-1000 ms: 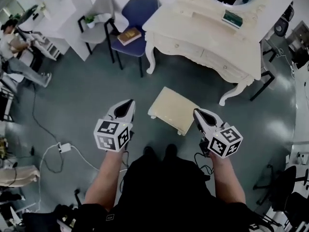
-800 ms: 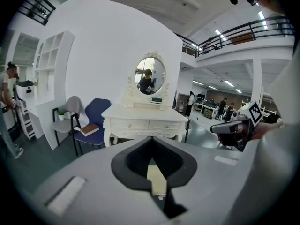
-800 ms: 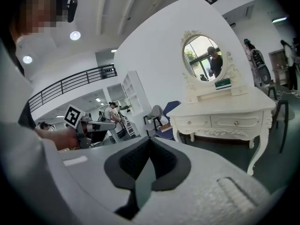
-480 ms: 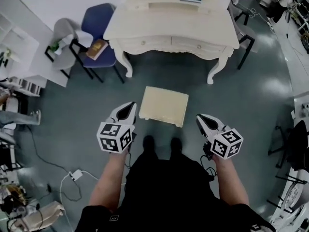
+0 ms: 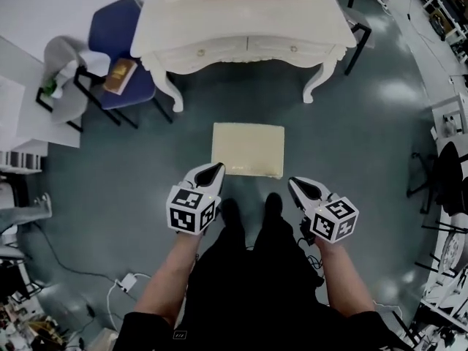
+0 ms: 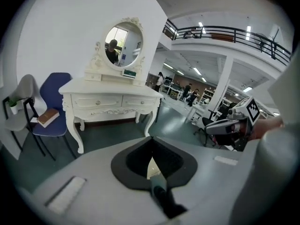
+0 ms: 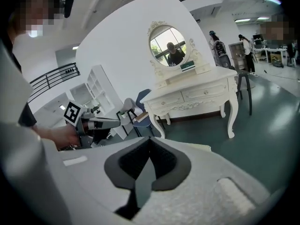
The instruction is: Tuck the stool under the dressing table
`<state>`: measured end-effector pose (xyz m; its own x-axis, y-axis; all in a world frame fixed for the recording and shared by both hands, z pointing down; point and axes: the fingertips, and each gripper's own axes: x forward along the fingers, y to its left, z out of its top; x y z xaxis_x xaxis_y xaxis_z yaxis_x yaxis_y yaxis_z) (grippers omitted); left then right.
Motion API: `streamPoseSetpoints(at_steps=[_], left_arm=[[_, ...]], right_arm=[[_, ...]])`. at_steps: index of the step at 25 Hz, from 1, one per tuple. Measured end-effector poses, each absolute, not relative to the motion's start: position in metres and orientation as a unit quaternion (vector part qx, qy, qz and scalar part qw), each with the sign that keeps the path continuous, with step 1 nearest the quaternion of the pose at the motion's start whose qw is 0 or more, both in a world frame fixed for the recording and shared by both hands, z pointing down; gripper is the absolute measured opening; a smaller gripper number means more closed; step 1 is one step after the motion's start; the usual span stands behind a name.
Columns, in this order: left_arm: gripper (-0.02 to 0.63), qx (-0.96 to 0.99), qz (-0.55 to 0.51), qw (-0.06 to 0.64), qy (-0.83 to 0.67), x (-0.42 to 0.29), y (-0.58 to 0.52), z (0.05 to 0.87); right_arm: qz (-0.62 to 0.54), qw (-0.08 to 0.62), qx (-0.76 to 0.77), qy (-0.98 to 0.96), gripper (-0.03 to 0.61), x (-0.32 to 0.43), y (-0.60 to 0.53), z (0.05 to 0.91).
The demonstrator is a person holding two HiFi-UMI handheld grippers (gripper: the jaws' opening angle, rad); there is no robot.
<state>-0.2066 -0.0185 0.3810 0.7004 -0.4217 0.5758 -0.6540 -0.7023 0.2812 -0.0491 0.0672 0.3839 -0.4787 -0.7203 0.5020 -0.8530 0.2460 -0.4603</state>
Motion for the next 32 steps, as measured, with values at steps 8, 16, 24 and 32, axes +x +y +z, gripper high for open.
streamPoseSetpoints(at_steps=[8,16,24,32], left_arm=[[0.039,0.879,0.29,0.267,-0.267,-0.203,-0.036,0.45],[0.078,0.851,0.332,0.298,-0.278,-0.209,-0.052,0.547],[0.216,0.811,0.381,0.338,-0.286,-0.228,-0.041,0.648],[0.269,0.779,0.436,0.349,-0.285,-0.254,-0.036,0.74]], right_arm=[[0.38,0.115,0.508,-0.764,0.05,-0.045,0.053,0.442],[0.412,0.17,0.486,-0.752,0.098,-0.041,0.037,0.543],[0.431,0.212,0.471,-0.74,0.146,-0.042,0.038,0.639],[0.449,0.258,0.477,-0.71,0.235,-0.036,0.041,0.721]])
